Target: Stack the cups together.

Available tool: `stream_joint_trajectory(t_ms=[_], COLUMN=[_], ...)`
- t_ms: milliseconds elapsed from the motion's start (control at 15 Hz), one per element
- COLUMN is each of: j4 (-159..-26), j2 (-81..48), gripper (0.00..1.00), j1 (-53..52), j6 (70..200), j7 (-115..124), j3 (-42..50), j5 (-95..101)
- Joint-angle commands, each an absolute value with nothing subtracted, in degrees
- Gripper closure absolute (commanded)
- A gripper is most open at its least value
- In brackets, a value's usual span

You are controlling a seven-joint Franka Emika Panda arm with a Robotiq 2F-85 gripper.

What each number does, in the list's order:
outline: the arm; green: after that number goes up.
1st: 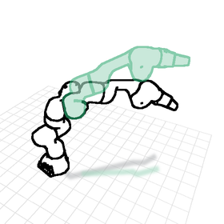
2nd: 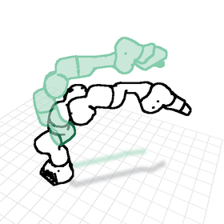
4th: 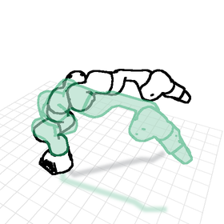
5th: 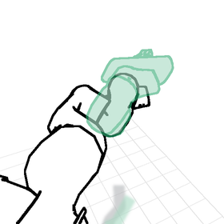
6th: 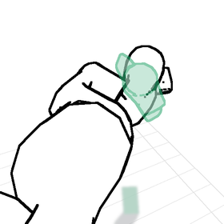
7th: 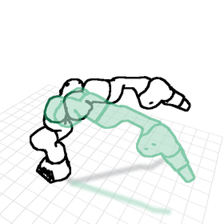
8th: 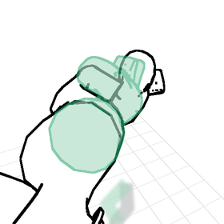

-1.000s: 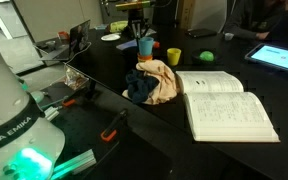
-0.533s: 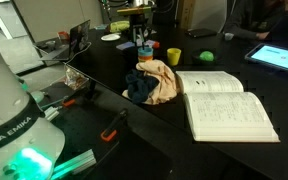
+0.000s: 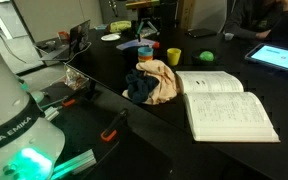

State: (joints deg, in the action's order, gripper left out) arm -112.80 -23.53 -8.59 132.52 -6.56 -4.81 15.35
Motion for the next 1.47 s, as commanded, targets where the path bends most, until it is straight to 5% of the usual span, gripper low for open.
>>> stream_joint_trajectory(t_ms=[0, 933, 1067, 1400], j4=[-105.16, -79.73, -77.51, -76.49], j2=[-28.60, -51.41, -53.16, -54.38], gripper=[0.00, 0.00, 0.26, 0.65], j1=[-7.20, -3.36, -2.78, -2.22], j6=[132.22, 133.52, 133.13, 132.14], j7=[-8.17, -12.56, -13.31, -14.22], j3=[-3.97, -1.98, -2.32, -2.36], j5=[15.22, 14.16, 13.66, 12.87])
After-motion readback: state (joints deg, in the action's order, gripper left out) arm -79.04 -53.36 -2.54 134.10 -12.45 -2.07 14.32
